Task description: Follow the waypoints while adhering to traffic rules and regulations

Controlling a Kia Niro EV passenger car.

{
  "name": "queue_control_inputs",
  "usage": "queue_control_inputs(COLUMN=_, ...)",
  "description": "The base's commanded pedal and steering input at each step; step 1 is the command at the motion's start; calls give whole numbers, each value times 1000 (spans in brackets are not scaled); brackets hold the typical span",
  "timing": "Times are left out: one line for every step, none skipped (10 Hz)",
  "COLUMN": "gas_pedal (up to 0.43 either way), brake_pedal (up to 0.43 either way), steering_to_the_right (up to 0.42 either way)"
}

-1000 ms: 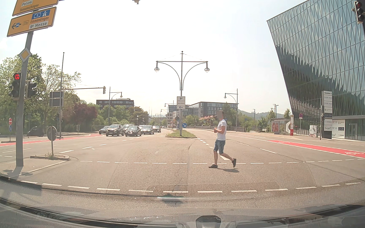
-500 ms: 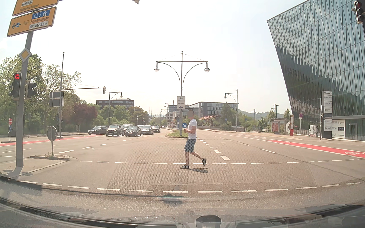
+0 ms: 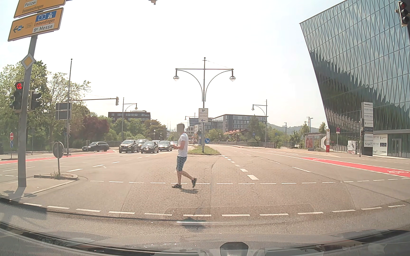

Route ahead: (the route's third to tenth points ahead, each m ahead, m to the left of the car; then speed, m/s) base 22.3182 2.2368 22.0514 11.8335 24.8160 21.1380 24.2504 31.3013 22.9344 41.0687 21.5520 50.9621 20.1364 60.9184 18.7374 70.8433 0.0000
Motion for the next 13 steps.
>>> queue_control_inputs(gas_pedal=0, brake_pedal=280, steering_to_the_right=-6)
queue_control_inputs(gas_pedal=0, brake_pedal=280, steering_to_the_right=-6)
queue_control_inputs(gas_pedal=0, brake_pedal=280, steering_to_the_right=-6)
queue_control_inputs(gas_pedal=0, brake_pedal=280, steering_to_the_right=-6)
queue_control_inputs(gas_pedal=0, brake_pedal=280, steering_to_the_right=-6)
queue_control_inputs(gas_pedal=0, brake_pedal=280, steering_to_the_right=-6)
queue_control_inputs(gas_pedal=0, brake_pedal=280, steering_to_the_right=-6)
queue_control_inputs(gas_pedal=0, brake_pedal=280, steering_to_the_right=-6)
queue_control_inputs(gas_pedal=0, brake_pedal=280, steering_to_the_right=-6)
queue_control_inputs(gas_pedal=0, brake_pedal=280, steering_to_the_right=-6)
queue_control_inputs(gas_pedal=0, brake_pedal=280, steering_to_the_right=-6)
queue_control_inputs(gas_pedal=0, brake_pedal=280, steering_to_the_right=-6)
queue_control_inputs(gas_pedal=0, brake_pedal=280, steering_to_the_right=-6)
